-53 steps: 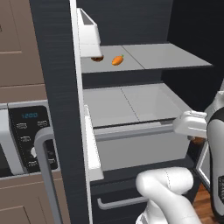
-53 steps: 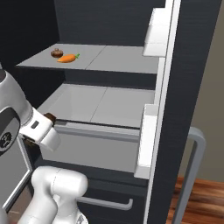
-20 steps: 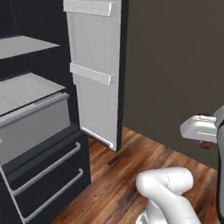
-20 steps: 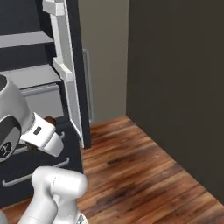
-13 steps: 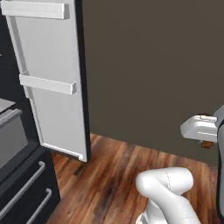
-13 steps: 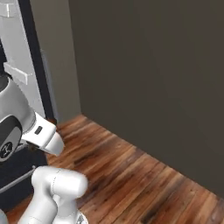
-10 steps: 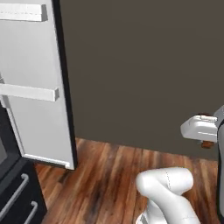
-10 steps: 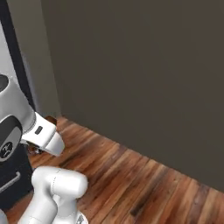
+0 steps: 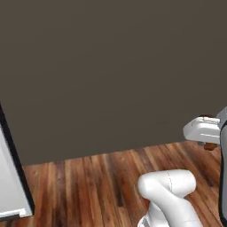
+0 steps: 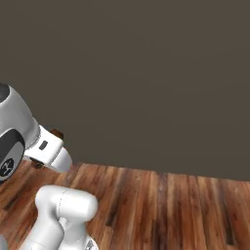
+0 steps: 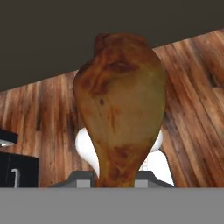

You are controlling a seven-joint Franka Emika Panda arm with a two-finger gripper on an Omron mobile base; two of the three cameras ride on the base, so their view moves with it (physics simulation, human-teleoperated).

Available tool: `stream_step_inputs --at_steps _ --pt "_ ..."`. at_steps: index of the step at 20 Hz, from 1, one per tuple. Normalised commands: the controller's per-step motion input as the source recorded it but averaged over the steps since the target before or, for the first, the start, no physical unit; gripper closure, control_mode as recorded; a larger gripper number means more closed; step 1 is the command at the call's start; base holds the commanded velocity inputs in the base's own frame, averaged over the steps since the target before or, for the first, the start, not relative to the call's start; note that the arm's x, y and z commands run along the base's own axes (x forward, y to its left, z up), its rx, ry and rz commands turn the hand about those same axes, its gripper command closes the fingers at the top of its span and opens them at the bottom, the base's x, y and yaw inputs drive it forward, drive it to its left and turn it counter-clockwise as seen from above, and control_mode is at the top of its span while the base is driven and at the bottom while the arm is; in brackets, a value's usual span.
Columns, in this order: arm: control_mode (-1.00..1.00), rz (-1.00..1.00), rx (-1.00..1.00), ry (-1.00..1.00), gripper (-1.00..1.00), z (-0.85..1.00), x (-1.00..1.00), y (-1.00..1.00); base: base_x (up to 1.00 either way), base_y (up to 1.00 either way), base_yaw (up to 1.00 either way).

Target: Gather the mushroom and carrot from the fridge and place them on a tray on the dining counter. Then gather the chicken drumsticks from the fridge and place them on the other tray.

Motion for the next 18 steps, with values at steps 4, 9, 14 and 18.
stream_step_inputs --at_steps 4,9,14,18 --pt "1.0 0.0 0.0 0.0 1.0 0.0 0.0 0.0 0.2 0.15 -0.72" --pt "1.0 0.0 0.0 0.0 1.0 0.0 0.0 0.0 0.35 0.24 -0.68" --pt "1.0 0.0 0.0 0.0 1.0 0.0 0.0 0.0 0.58 0.4 -0.61" --pt "1.0 0.0 0.0 0.0 1.0 0.0 0.0 0.0 0.78 0.53 -0.54"
